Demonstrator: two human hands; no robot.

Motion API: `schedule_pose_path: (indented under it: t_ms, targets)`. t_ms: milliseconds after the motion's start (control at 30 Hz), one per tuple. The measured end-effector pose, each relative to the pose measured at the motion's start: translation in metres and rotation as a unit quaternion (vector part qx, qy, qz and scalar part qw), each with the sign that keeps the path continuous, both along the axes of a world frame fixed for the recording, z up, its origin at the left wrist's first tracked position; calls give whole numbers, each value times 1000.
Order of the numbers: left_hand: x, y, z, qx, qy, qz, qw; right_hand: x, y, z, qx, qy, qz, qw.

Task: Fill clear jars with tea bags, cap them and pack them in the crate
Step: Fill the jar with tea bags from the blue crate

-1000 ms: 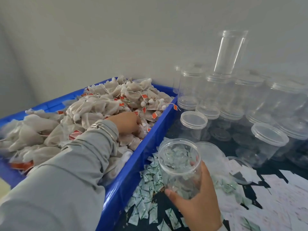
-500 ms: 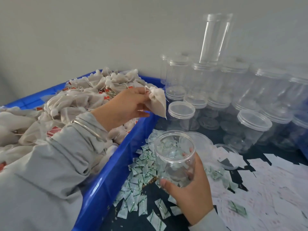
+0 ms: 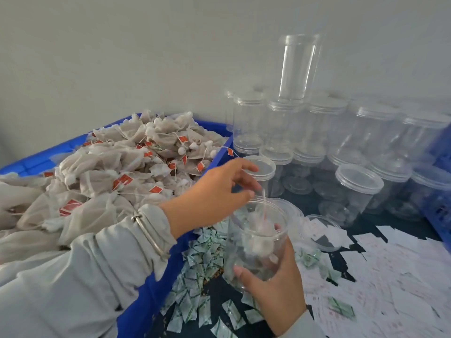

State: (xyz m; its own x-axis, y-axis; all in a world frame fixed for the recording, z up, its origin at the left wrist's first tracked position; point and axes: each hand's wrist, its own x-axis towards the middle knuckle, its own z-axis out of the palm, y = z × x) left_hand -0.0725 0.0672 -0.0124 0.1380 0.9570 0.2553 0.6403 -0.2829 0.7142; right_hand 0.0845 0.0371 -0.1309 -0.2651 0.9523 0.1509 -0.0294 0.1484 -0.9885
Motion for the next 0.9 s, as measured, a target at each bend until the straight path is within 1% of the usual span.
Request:
schedule_pose_path:
  t_ms: [100, 200, 267, 333, 400, 467, 533, 600, 733, 867, 900]
  targets:
    - [-26, 14, 1, 42, -14, 93, 995, 2, -2, -7, 17, -9, -9, 1000]
    - [-66, 28, 4, 35, -34, 224, 973, 2, -1, -11, 24, -13, 0, 1000]
    - [-91, 30, 3, 8, -1, 295, 955, 1, -2, -10, 31, -17, 9, 999]
    - [-106, 28, -1, -37, 77, 330, 940, 0, -3, -9, 36, -22, 16, 999]
    - [-110, 28, -7, -103, 185, 321, 923, 0, -3, -7, 37, -14, 23, 999]
    - [-108, 28, -13, -179, 285, 278, 900, 1, -3, -8, 39, -11, 25, 999]
    - [-105, 28, -17, -232, 337, 242, 880, 1, -3, -8, 43, -15, 28, 999]
    - [-106, 30, -19, -254, 357, 236, 867, 2, -3, -9, 47, -20, 31, 998]
    - [-107, 35, -21, -258, 382, 246, 853, 1, -5, -7, 45, -21, 43, 998]
    - [-106, 38, -23, -258, 403, 242, 844, -2, -7, -5, 38, -8, 48, 998]
    - [-107, 38, -24, -252, 401, 243, 846, -2, -7, -6, 36, -6, 47, 998]
